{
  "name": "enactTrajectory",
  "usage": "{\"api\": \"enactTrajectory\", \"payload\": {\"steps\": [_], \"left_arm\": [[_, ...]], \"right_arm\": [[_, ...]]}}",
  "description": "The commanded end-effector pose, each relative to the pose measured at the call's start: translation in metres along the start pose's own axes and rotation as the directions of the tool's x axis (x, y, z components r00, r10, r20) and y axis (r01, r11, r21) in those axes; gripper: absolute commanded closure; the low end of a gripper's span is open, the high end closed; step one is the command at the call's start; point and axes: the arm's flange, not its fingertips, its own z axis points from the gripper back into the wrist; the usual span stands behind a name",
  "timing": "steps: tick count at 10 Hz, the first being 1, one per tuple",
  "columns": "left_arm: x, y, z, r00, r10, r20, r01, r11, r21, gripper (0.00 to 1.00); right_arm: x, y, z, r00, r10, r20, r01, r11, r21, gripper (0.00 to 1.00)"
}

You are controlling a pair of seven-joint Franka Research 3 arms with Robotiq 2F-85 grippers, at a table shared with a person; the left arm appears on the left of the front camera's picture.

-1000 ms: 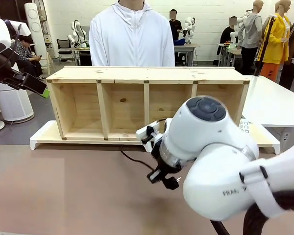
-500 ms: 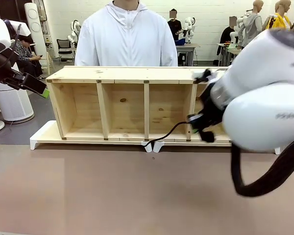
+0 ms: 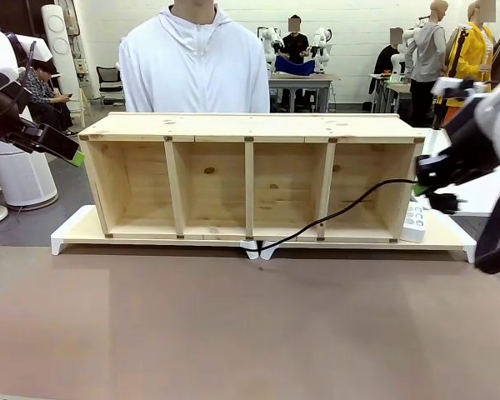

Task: Perform cable management.
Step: Pull the grasped Power Cable to the location of the Power Strip.

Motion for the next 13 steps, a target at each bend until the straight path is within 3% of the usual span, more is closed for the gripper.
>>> {"api": "enactTrajectory", "payload": {"steps": [1,3,8,13], "left_arm": [[0.000,0.000,0.000,1.000,0.004,0.000,-0.004,1.000,0.000,0.00],[0.000,0.000,0.000,1.000,0.004,0.000,-0.004,1.000,0.000,0.00],[0.000,0.000,0.000,1.000,0.004,0.000,-0.004,1.000,0.000,0.00],[0.000,0.000,0.000,1.000,0.004,0.000,-0.004,1.000,0.000,0.00]], "right_arm": [[-0.127,-0.054,-0.022,0.998,-0.054,0.013,0.054,0.998,-0.011,0.85],[-0.110,-0.082,-0.021,0.994,-0.112,0.013,0.112,0.992,-0.054,0.85],[-0.038,-0.104,-0.052,0.972,-0.089,0.220,0.126,0.979,-0.161,0.85],[0.009,-0.123,-0.065,0.966,-0.138,0.220,0.190,0.954,-0.234,0.85]]}}
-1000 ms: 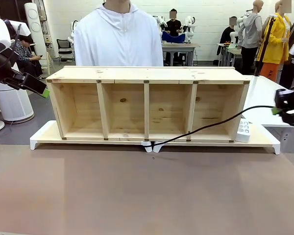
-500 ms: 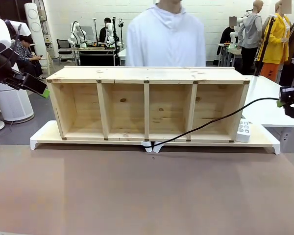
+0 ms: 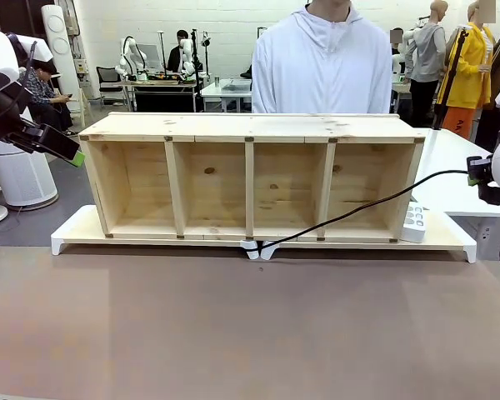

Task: Perform cable management.
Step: Pull the grasped Power Cable to the location of the Power Strip.

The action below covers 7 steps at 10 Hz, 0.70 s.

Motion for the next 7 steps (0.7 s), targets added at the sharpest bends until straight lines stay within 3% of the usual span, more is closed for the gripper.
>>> {"api": "enactTrajectory", "payload": {"steps": [1,5,6,7], "left_arm": [[0.000,0.001,0.000,1.000,0.004,0.000,-0.004,1.000,0.000,0.00],[0.000,0.001,0.000,1.000,0.004,0.000,-0.004,1.000,0.000,0.00],[0.000,0.001,0.000,1.000,0.004,0.000,-0.004,1.000,0.000,0.00],[0.000,0.001,0.000,1.000,0.004,0.000,-0.004,1.000,0.000,0.00]], "right_arm": [[-0.008,0.002,-0.002,0.999,-0.032,0.007,0.032,0.999,-0.043,0.85],[0.026,0.012,-0.007,0.999,-0.034,-0.002,0.034,0.998,-0.052,0.85],[0.005,0.004,-0.006,1.000,-0.019,-0.009,0.019,1.000,-0.011,0.85],[0.005,0.004,-0.006,1.000,-0.019,-0.009,0.019,1.000,-0.011,0.85]]}}
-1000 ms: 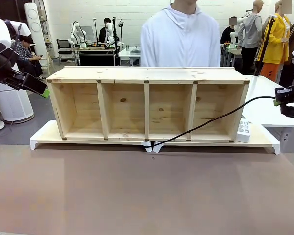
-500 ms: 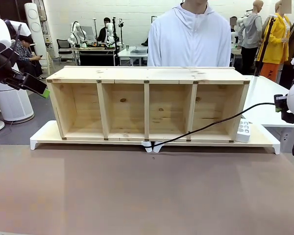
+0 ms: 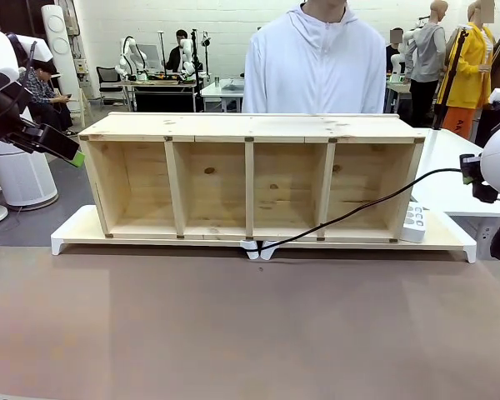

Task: Perform cable management.
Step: Pull the grasped Power Cable to the location of the Power Strip.

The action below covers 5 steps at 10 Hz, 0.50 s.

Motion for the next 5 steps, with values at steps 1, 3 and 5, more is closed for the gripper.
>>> {"api": "enactTrajectory", "payload": {"steps": [1,3,5], "left_arm": [[0.000,0.001,0.000,1.000,0.004,0.000,-0.004,1.000,0.000,0.00],[0.000,0.001,0.000,1.000,0.004,0.000,-0.004,1.000,0.000,0.00],[0.000,0.001,0.000,1.000,0.004,0.000,-0.004,1.000,0.000,0.00]], "right_arm": [[-0.006,-0.004,0.001,1.000,-0.001,0.001,0.001,1.000,0.000,0.85],[-0.006,-0.004,0.001,1.000,-0.001,0.001,0.001,1.000,0.000,0.85],[0.004,-0.011,-0.008,1.000,-0.005,0.000,0.005,1.000,0.029,0.85]]}}
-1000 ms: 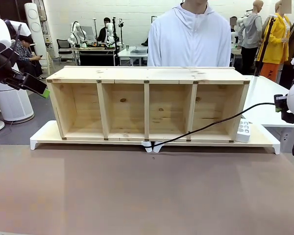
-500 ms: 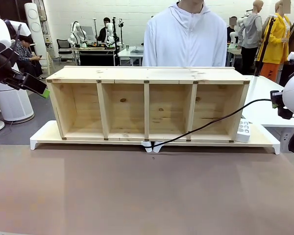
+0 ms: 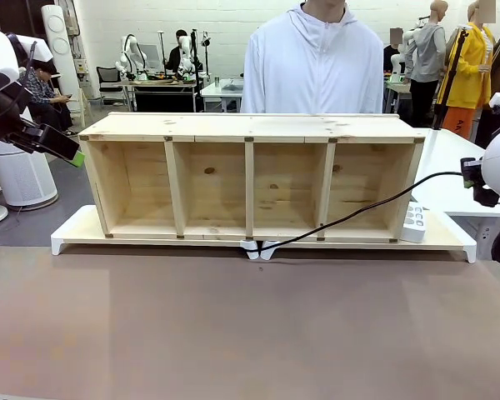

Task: Perform cable management.
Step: Pull the grasped Power Cable to the location of the Power Strip.

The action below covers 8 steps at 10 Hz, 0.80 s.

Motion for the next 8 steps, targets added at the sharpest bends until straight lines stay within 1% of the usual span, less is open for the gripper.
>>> {"api": "enactTrajectory", "payload": {"steps": [1,5,8], "left_arm": [[0.000,0.001,0.000,1.000,0.004,0.000,-0.004,1.000,0.000,0.00],[0.000,0.001,0.000,1.000,0.004,0.000,-0.004,1.000,0.000,0.00],[0.000,0.001,0.000,1.000,0.004,0.000,-0.004,1.000,0.000,0.00]], "right_arm": [[0.016,-0.012,-0.008,1.000,0.002,0.007,-0.002,1.000,0.029,0.85],[0.056,-0.017,-0.025,0.998,0.000,-0.059,-0.001,1.000,-0.007,0.85],[0.081,-0.004,-0.046,0.995,0.031,-0.097,-0.036,0.998,-0.050,0.85]]}}
